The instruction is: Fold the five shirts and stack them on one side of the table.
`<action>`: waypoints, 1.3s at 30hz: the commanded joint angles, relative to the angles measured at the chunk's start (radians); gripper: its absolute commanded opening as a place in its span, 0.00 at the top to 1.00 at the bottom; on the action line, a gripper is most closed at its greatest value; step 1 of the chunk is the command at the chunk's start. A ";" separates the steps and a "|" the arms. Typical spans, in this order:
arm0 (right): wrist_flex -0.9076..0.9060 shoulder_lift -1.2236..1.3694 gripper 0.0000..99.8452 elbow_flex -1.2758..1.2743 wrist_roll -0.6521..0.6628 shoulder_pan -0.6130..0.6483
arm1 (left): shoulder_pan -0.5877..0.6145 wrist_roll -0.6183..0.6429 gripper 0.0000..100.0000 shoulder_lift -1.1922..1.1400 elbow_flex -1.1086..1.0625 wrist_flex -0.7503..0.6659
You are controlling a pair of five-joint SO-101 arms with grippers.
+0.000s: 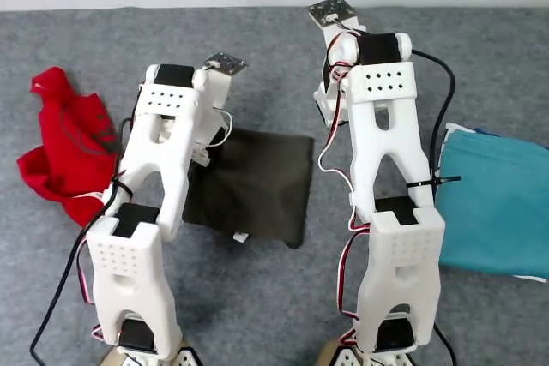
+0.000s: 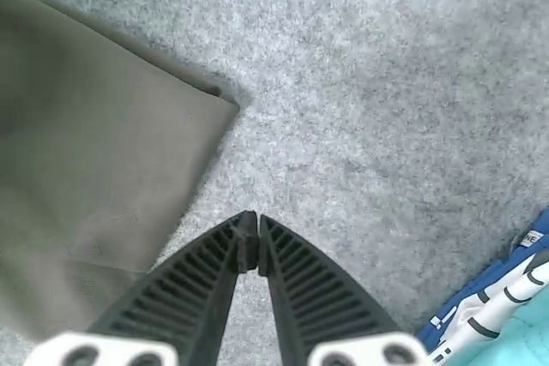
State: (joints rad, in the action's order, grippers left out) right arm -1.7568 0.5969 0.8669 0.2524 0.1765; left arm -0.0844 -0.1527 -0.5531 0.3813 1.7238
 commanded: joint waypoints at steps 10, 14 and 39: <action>-0.038 -0.081 0.99 0.006 0.008 -0.012 | 0.011 0.006 0.90 -0.106 0.044 0.028; -0.038 -0.081 0.99 0.006 0.009 -0.012 | 0.014 0.009 0.88 -0.078 0.059 0.028; -0.038 -0.077 0.99 0.006 0.009 -0.012 | 0.005 0.009 1.00 0.120 0.105 0.029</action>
State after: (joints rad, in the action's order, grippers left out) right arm -1.7568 0.5969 0.8669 0.2524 0.1765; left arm -0.0736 -0.1527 -0.5455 0.4442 1.7238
